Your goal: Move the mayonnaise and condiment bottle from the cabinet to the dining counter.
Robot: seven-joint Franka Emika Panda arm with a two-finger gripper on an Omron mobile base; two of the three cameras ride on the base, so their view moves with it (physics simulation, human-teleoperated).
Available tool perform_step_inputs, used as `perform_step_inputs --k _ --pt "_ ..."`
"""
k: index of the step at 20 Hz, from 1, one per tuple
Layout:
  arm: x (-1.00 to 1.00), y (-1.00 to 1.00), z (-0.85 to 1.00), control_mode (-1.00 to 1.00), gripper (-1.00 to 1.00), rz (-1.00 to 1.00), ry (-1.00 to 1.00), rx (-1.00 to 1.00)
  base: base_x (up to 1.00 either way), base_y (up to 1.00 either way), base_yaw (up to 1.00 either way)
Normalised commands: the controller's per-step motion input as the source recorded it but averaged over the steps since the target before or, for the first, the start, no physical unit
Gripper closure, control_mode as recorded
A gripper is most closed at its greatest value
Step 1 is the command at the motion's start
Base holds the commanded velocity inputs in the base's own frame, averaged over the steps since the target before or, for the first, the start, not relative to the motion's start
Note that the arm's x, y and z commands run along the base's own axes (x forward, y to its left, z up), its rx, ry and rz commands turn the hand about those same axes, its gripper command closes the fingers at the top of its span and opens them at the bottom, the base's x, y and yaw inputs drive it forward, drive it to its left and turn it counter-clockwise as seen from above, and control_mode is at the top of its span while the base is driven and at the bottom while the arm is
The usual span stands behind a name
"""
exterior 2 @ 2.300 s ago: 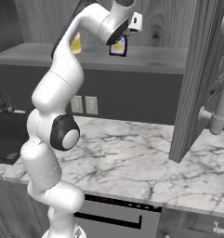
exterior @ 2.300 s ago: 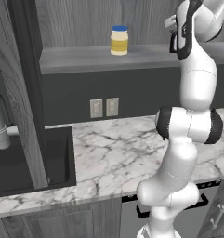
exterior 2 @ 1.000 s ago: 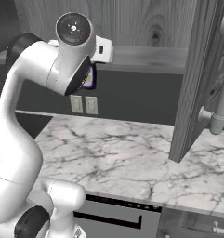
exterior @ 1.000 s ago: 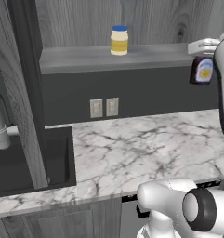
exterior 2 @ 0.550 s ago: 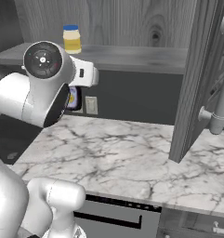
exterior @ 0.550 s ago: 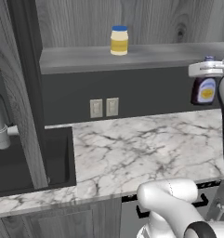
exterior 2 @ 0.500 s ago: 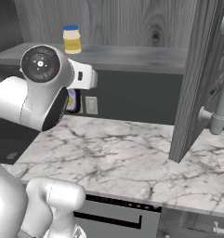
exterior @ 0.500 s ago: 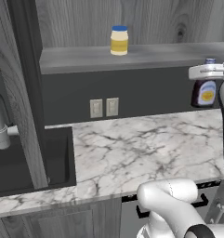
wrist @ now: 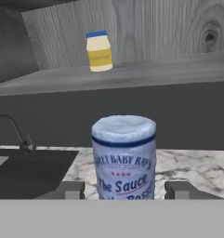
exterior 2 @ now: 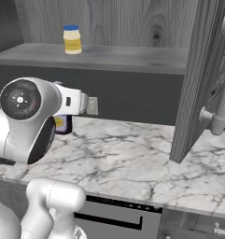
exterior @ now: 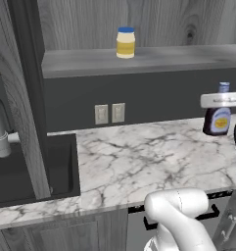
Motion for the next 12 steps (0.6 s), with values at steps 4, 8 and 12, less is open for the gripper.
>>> perform_step_inputs --k 4,8,12 --pt "-0.29 0.08 -0.30 -1.00 1.00 0.00 0.02 -0.08 0.00 0.00 0.00" --pt "-0.02 0.04 -0.16 -1.00 1.00 0.00 0.11 -0.02 0.00 0.00 0.00" --pt "0.00 0.00 0.00 -1.00 1.00 0.00 0.00 0.00 0.00 0.00 0.00"
